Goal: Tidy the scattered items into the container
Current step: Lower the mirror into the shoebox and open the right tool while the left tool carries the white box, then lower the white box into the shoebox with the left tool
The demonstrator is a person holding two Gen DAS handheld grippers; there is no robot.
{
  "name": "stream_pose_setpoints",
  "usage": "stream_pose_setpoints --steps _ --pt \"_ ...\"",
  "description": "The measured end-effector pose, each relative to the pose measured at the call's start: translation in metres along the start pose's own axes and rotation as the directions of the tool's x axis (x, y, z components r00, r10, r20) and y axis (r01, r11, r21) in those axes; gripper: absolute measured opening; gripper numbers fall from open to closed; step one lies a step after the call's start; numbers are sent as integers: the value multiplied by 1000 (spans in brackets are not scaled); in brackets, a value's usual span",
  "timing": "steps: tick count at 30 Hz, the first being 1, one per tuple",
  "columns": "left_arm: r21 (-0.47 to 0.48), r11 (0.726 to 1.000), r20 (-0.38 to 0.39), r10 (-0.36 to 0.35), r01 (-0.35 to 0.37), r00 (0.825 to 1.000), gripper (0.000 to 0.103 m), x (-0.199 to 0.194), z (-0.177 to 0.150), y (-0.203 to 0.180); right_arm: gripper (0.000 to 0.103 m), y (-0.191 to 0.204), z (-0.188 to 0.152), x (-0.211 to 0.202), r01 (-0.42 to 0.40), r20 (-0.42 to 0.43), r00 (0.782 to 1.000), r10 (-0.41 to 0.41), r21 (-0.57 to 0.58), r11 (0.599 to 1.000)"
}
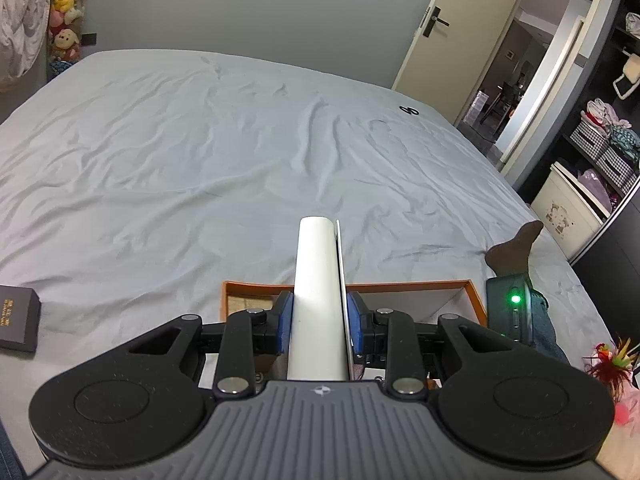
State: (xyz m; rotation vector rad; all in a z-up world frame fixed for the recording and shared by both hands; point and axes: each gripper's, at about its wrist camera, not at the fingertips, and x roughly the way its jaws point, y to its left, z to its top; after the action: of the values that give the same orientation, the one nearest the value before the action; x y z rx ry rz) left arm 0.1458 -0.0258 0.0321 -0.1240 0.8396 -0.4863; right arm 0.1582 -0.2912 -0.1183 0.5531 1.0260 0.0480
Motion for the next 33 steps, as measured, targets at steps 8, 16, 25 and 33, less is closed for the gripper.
stream_pose_setpoints --steps 8,16,25,33 --pt "16 1000 -28 -3 4 1000 33 10 -3 -8 43 3 1 14 43 -44 998 -44 -22 999" --pt "22 1000 -36 -7 8 999 33 12 -5 -11 45 3 2 7 63 -29 998 -63 -12 998" --pt "90 995 -77 -38 45 996 33 29 -10 -25 33 -7 -2 -22 35 0 999 -35 -5 999" --pt "183 976 -139 -96 120 986 33 53 -19 -55 34 -15 -17 -94 113 105 989 -103 -94 989"
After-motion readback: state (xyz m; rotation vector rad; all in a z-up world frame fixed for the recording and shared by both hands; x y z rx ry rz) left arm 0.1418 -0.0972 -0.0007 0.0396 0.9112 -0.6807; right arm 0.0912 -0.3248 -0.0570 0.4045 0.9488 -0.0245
